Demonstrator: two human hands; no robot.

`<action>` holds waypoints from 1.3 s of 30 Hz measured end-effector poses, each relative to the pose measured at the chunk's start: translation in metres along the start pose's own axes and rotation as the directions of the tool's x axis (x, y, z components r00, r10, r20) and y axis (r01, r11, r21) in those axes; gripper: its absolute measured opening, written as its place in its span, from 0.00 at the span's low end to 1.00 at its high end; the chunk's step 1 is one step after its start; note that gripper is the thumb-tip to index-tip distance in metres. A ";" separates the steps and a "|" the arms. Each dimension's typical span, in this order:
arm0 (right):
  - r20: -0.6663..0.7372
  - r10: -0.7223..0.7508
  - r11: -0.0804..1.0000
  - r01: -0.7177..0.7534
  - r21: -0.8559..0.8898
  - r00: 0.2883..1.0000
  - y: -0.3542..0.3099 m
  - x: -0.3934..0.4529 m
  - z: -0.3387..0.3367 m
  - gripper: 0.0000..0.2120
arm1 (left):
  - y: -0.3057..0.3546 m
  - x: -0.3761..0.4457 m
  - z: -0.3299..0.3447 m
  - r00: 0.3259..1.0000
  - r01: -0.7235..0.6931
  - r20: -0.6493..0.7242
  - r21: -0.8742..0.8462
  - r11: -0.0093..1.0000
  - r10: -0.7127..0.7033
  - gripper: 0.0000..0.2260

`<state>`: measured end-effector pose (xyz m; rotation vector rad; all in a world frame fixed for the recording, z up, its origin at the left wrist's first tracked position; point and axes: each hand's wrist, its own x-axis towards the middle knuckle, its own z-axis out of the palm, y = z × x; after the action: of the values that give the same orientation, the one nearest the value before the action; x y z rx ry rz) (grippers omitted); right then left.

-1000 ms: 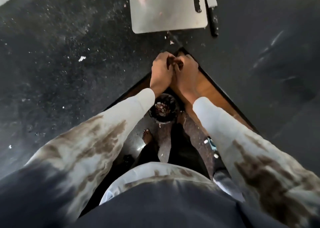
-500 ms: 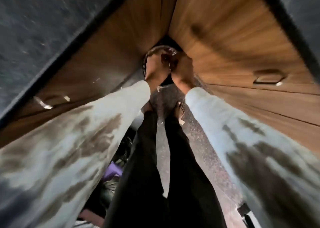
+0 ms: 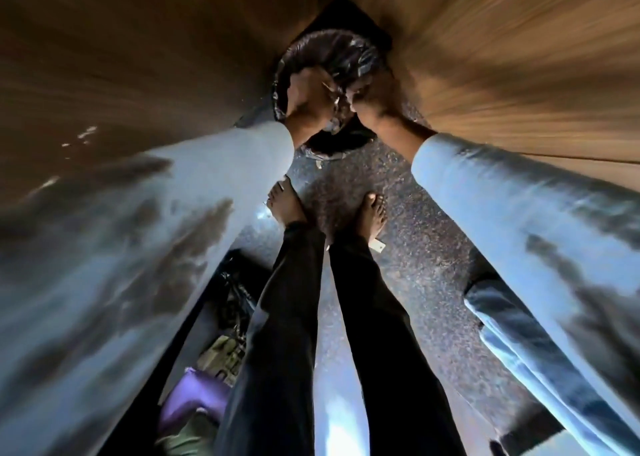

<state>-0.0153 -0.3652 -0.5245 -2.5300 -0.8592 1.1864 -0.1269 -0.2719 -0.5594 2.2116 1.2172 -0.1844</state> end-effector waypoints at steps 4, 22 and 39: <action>-0.043 -0.019 0.999 0.018 -0.033 0.999 -0.001 -0.009 -0.002 0.12 | 0.001 -0.003 -0.014 0.995 0.101 0.018 -0.102 0.990 -0.099 0.08; 0.013 -0.286 0.875 0.267 -0.404 0.958 -0.051 -0.052 -0.082 0.15 | 0.057 -0.056 -0.100 0.981 0.128 0.156 -0.058 0.990 -0.118 0.09; -0.096 -0.487 0.814 0.412 -0.408 0.868 -0.255 -0.241 -0.422 0.05 | 0.278 -0.151 -0.463 0.971 -0.230 -0.045 0.100 0.968 0.236 0.12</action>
<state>0.0769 -0.2812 0.0098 -2.4347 -1.6530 0.6524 -0.0631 -0.2304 -0.0040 2.4353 0.9840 -0.0860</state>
